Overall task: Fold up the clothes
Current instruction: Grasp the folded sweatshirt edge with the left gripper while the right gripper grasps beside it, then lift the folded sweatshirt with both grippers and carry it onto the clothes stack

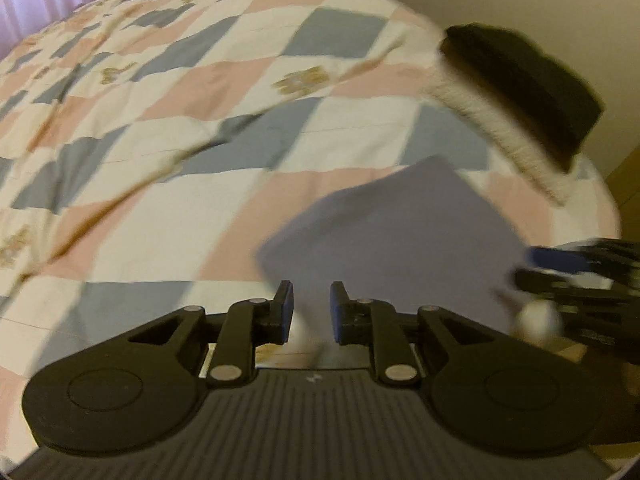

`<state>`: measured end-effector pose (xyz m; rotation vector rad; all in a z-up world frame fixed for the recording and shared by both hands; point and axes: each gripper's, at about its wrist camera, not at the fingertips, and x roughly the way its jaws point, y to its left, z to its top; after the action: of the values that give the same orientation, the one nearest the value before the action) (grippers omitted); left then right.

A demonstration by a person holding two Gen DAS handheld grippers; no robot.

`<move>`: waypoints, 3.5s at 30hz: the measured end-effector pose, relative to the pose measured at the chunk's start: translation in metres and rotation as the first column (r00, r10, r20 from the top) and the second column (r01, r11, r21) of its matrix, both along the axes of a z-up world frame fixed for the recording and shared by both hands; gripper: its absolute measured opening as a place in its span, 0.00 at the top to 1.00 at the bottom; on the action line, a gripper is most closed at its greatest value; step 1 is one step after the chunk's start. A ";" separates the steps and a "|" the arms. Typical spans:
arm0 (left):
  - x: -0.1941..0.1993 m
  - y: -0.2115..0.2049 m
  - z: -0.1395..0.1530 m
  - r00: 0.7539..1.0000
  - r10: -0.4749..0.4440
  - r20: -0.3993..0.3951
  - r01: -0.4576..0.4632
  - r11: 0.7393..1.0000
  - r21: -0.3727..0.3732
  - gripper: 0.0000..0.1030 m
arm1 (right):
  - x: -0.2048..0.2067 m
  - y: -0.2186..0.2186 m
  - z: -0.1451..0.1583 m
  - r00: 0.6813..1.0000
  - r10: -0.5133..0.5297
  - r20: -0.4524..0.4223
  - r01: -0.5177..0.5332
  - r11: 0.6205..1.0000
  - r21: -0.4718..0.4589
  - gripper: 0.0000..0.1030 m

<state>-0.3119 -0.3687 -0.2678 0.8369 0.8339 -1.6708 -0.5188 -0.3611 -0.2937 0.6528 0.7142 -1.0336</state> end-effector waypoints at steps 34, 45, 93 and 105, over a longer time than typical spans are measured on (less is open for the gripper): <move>-0.050 0.130 -0.077 0.630 0.697 -0.343 -0.699 0.701 0.142 0.86 | 0.194 -0.172 -0.046 0.544 0.818 0.185 -0.832 0.499 0.242 0.92; -0.039 0.128 -0.050 0.765 0.607 -0.215 -0.598 0.794 0.114 0.69 | 0.105 -0.206 -0.008 0.806 0.558 0.200 -0.586 0.800 0.128 0.25; -0.059 -0.252 0.086 0.746 -0.439 -0.501 0.394 0.897 -0.200 0.75 | -0.155 -0.052 0.030 0.270 -0.497 0.824 0.652 0.725 0.223 0.73; -0.242 -0.373 0.039 0.586 -0.696 -0.415 0.699 0.693 -0.176 0.72 | -0.209 -0.078 -0.015 0.048 -0.640 0.767 0.889 0.378 0.259 0.69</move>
<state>-0.5539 -0.7422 -0.2288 0.8448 0.8707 -2.6596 -0.7283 -0.4395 -0.3089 1.1874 -0.7966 -1.6290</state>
